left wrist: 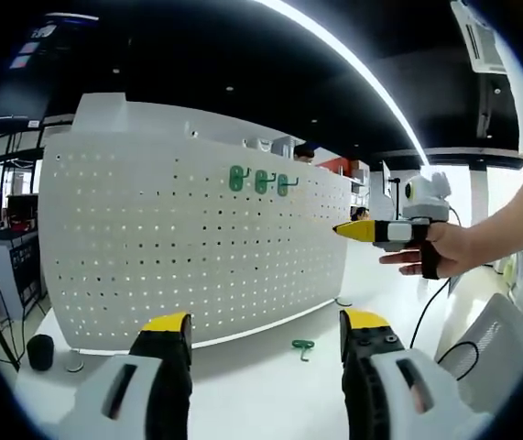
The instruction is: Insert the hook assembly into the mounting plate slot until the hook locks in place.
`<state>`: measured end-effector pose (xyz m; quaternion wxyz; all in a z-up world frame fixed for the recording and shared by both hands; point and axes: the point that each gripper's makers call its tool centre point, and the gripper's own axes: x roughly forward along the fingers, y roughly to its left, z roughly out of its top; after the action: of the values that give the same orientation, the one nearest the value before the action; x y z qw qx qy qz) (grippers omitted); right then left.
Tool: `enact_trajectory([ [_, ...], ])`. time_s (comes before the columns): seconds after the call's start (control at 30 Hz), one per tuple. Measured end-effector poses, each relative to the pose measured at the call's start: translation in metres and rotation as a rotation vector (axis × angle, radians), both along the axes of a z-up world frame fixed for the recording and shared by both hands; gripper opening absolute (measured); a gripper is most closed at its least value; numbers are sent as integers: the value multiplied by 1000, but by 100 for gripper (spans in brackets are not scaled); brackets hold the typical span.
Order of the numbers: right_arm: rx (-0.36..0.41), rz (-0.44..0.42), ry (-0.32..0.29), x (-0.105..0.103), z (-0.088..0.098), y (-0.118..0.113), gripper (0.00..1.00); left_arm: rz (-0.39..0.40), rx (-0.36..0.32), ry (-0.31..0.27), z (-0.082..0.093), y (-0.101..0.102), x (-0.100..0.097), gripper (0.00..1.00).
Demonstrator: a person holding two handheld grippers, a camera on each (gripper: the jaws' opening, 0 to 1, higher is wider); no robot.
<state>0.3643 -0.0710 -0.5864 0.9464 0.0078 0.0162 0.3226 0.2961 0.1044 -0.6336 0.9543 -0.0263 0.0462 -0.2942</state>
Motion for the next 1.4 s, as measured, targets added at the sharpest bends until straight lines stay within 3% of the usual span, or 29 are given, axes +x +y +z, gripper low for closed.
enact_trajectory([
  [1.4, -51, 28, 70, -55, -49, -26, 62, -4, -1, 14, -5, 5, -1, 70],
])
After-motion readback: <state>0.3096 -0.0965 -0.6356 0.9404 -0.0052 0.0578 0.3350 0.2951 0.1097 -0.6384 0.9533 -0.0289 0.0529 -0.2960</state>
